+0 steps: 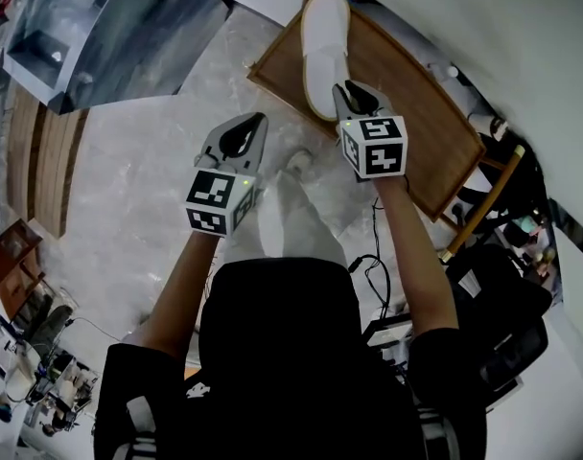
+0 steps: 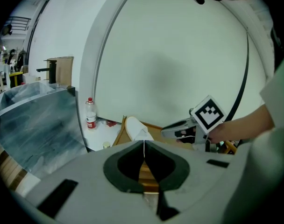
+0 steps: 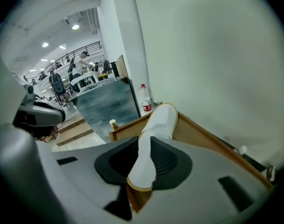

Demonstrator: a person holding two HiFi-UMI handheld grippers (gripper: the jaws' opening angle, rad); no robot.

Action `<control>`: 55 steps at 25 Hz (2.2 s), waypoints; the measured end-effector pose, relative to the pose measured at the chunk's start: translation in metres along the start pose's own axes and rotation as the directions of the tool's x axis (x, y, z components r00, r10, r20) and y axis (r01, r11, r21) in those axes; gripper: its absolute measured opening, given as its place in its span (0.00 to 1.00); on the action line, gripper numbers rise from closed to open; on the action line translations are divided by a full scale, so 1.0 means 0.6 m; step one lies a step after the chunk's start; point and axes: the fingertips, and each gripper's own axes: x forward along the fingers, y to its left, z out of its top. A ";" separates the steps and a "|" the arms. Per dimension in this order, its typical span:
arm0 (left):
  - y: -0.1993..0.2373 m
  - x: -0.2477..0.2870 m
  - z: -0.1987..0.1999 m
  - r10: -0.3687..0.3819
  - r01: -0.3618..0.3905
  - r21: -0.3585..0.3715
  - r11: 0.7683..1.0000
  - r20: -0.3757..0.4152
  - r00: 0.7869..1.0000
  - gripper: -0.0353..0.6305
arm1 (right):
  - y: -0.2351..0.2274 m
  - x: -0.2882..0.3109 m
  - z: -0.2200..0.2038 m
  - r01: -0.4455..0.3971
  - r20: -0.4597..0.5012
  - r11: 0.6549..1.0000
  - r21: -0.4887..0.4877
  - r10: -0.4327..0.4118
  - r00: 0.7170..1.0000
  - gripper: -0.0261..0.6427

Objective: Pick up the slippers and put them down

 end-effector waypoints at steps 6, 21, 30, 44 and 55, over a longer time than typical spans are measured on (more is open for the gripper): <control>0.025 -0.004 -0.034 0.032 -0.032 -0.031 0.999 -0.015 0.999 0.06 | -0.010 0.053 -0.011 0.034 -0.037 0.999 -0.026 -0.035 0.999 0.22; 0.043 -0.005 -0.081 0.061 -0.064 -0.067 0.996 -0.043 0.997 0.06 | -0.046 0.143 -0.038 0.124 -0.124 0.989 -0.078 -0.133 0.983 0.27; 0.037 0.005 -0.068 0.045 -0.047 -0.066 0.997 -0.024 0.999 0.06 | -0.059 0.144 -0.040 0.174 -0.134 0.981 -0.082 -0.184 0.974 0.13; 0.023 -0.010 -0.058 0.003 -0.005 -0.061 0.998 -0.029 1.000 0.06 | -0.065 0.082 -0.046 0.233 -0.113 0.971 -0.051 -0.237 0.965 0.06; -0.017 -0.054 -0.020 -0.074 0.074 0.021 0.997 0.008 0.997 0.06 | -0.017 -0.033 -0.032 0.246 -0.038 0.969 -0.013 -0.247 0.968 0.05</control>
